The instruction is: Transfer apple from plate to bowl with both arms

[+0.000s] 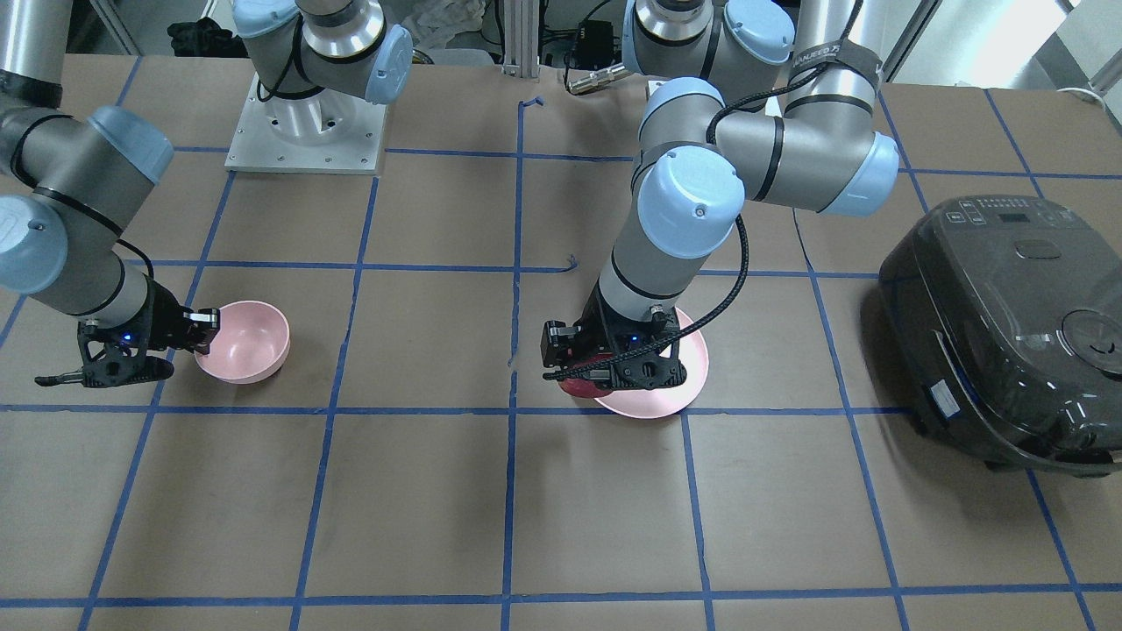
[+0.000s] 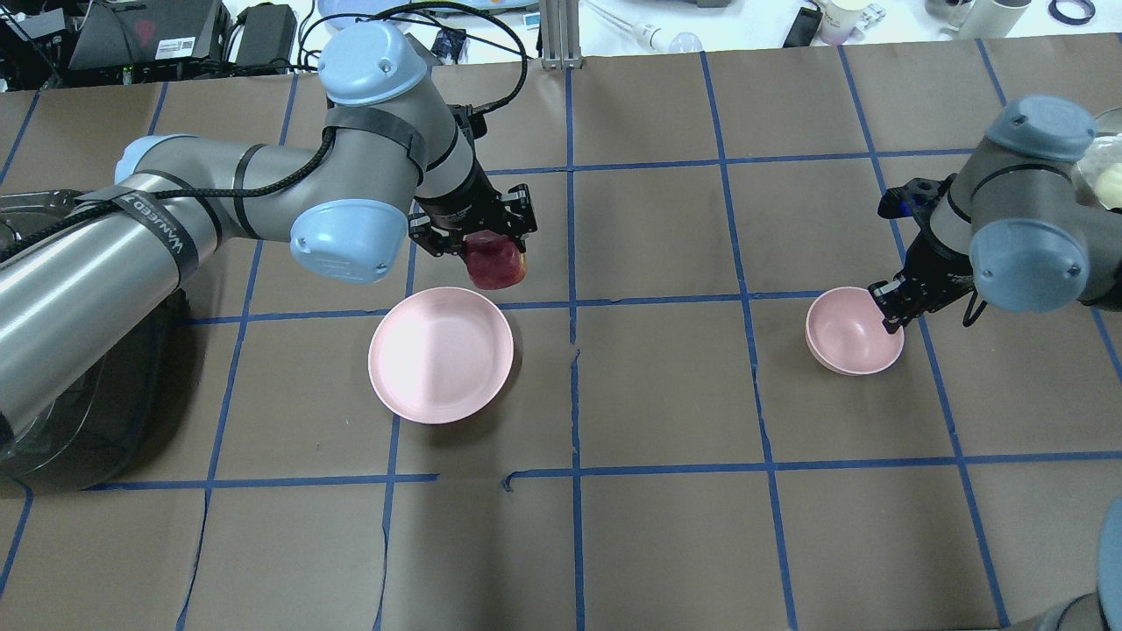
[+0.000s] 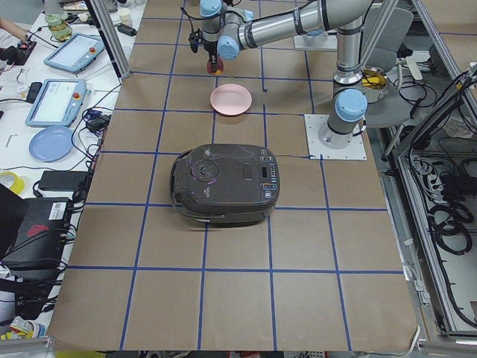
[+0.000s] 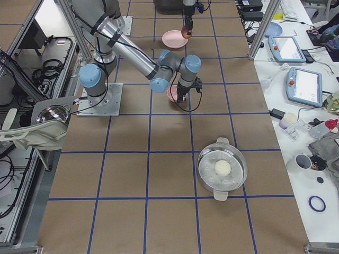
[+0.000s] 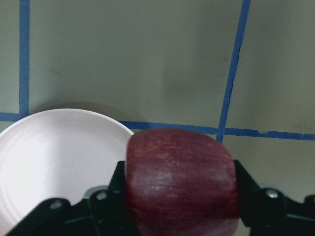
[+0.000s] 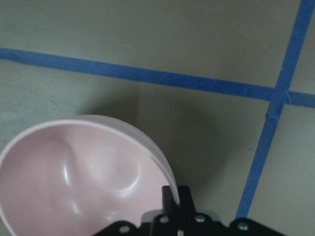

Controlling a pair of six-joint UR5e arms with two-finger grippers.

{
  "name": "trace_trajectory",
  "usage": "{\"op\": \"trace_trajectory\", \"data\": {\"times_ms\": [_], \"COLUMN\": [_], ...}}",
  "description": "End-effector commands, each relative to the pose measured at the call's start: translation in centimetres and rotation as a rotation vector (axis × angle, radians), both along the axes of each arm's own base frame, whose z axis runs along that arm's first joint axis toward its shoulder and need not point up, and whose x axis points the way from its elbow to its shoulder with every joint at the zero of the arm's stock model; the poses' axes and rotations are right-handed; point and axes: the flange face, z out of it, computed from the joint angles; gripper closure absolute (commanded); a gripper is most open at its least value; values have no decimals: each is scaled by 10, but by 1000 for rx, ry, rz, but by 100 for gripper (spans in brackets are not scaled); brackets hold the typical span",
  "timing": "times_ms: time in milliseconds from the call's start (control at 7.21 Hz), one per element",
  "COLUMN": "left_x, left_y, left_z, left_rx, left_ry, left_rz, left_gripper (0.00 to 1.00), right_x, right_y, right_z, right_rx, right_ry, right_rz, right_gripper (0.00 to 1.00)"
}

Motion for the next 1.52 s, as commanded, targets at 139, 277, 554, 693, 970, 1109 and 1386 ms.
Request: {"op": "trace_trajectory", "data": {"times_ms": [139, 277, 554, 693, 970, 1109, 1386], "left_x": [-5, -6, -9, -9, -9, -10, -10], "left_y": [-2, -2, -2, -2, -2, -1, -1], "left_z": [-4, -5, -3, -3, -4, -4, -3], "left_rx": [6, 8, 4, 4, 5, 5, 2], "left_ry": [6, 7, 8, 8, 8, 7, 7], "left_rz": [24, 26, 22, 22, 21, 19, 18], "left_gripper": [89, 89, 89, 89, 89, 89, 89], "right_x": [99, 158, 216, 220, 221, 220, 220], "right_y": [-17, -9, 17, 24, 23, 22, 16], "right_z": [27, 22, 5, -4, -11, -11, 0], "right_rx": [-46, -30, 27, 43, 45, 45, -9], "right_ry": [-83, -70, -42, -41, -42, -39, -34], "right_rz": [41, 2, -60, -48, -50, -49, -50], "right_gripper": [100, 100, 100, 100, 100, 82, 0]}}
